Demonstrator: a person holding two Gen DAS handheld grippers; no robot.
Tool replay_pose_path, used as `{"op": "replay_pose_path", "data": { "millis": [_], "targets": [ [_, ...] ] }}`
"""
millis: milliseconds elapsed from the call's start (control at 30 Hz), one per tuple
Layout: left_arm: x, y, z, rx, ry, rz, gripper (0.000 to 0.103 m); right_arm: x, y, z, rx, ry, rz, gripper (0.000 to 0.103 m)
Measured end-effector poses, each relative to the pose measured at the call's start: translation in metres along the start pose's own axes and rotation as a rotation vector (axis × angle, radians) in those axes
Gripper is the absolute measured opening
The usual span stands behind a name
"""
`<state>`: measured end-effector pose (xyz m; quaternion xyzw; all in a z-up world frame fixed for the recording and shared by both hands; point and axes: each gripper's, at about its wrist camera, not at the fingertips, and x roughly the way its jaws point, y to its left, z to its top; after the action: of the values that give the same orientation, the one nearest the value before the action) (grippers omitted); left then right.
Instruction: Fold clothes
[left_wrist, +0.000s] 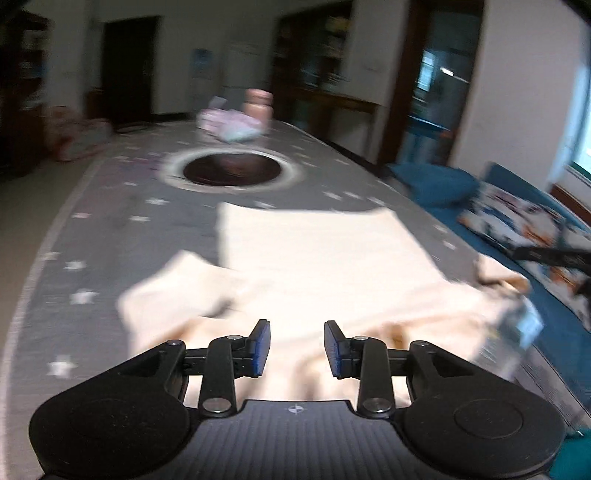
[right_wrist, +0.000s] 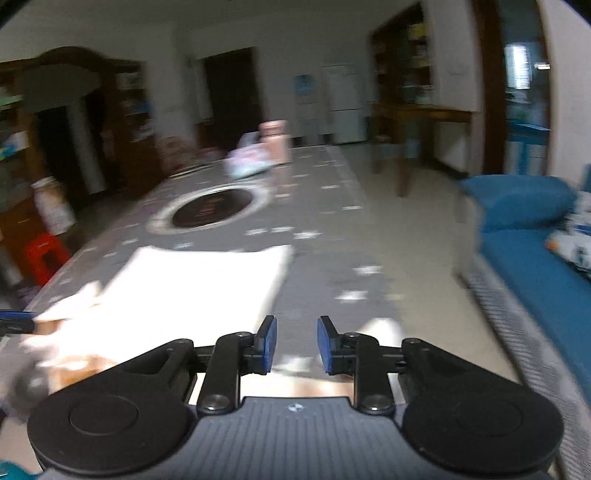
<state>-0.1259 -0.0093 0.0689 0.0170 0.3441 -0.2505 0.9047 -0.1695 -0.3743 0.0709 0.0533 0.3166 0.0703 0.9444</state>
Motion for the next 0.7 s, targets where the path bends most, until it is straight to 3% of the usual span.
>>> {"op": "replay_pose_path", "data": {
  "millis": [167,333,533,700],
  "targets": [
    [0.018,-0.027,-0.004,0.100,0.045,-0.079,0.043,0.019,0.042,0.002,-0.093,0.067,0.196,0.025],
    [0.036,-0.036,-0.011,0.141,0.095,-0.073,0.040,0.042,0.087,-0.003,-0.209,0.142,0.334,0.029],
    [0.038,-0.031,-0.018,0.141,0.091,-0.074,0.011,0.057,0.120,-0.013,-0.306,0.182,0.383,0.036],
    [0.026,-0.032,-0.017,0.156,0.039,-0.086,0.005,0.068,0.134,-0.025,-0.382,0.205,0.345,0.036]
  ]
}}
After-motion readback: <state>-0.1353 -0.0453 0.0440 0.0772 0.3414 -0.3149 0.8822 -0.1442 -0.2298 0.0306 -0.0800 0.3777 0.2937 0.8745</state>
